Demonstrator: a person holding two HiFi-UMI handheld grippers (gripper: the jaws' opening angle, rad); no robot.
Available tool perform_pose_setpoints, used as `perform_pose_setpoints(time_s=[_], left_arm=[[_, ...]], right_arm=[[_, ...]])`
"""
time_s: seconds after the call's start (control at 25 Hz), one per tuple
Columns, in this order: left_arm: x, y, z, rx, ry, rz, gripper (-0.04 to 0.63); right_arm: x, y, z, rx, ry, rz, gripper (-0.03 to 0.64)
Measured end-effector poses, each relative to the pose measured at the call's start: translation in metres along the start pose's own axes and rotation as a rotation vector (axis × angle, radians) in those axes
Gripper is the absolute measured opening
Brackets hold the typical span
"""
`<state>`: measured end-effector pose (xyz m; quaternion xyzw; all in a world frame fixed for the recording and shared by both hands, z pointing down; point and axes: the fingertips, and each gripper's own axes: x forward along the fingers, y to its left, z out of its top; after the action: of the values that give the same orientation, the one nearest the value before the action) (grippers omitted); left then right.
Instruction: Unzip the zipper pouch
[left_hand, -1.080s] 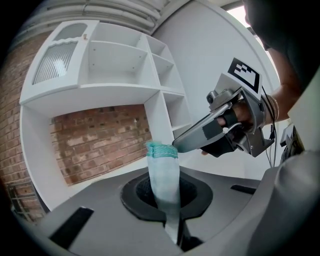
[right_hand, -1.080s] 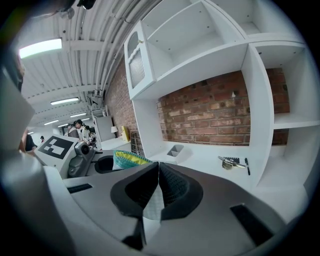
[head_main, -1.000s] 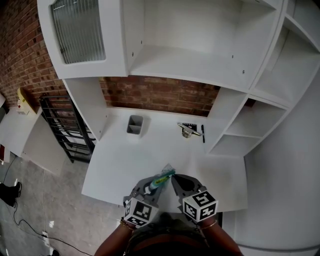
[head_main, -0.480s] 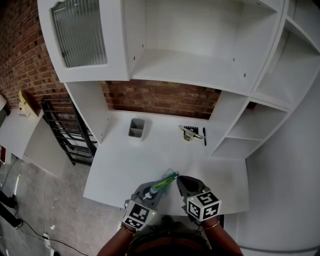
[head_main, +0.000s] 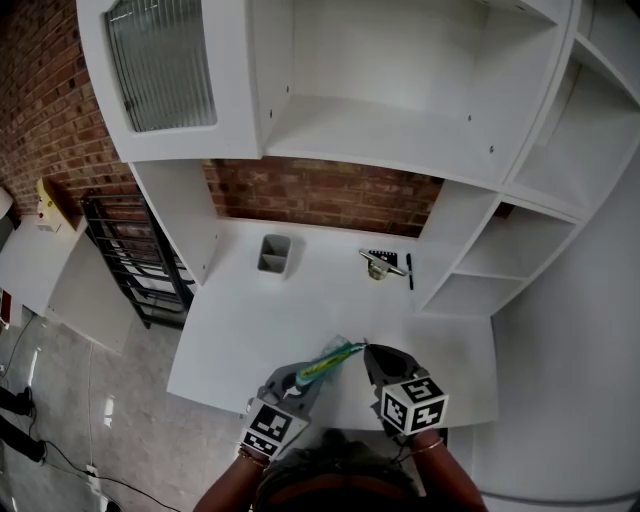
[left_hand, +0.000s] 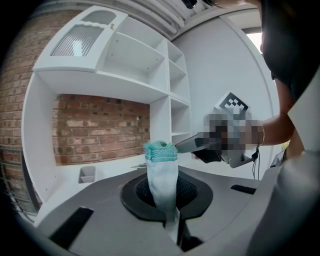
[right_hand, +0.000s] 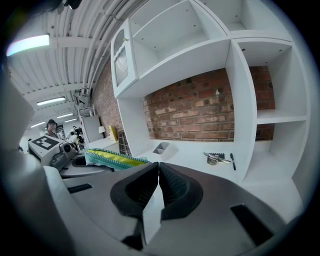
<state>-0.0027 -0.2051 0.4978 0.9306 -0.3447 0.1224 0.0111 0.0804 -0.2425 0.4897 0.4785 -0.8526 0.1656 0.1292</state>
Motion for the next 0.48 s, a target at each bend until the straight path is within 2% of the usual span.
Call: perform_pose_setpoints(time_s=[0.48], left_arm=[[-0.002,-0.002,0.0,-0.022,-0.011,-0.008,0.003]], right_arm=[[-0.004,-0.013,0.0,0.017,-0.019,-0.031,0.006]])
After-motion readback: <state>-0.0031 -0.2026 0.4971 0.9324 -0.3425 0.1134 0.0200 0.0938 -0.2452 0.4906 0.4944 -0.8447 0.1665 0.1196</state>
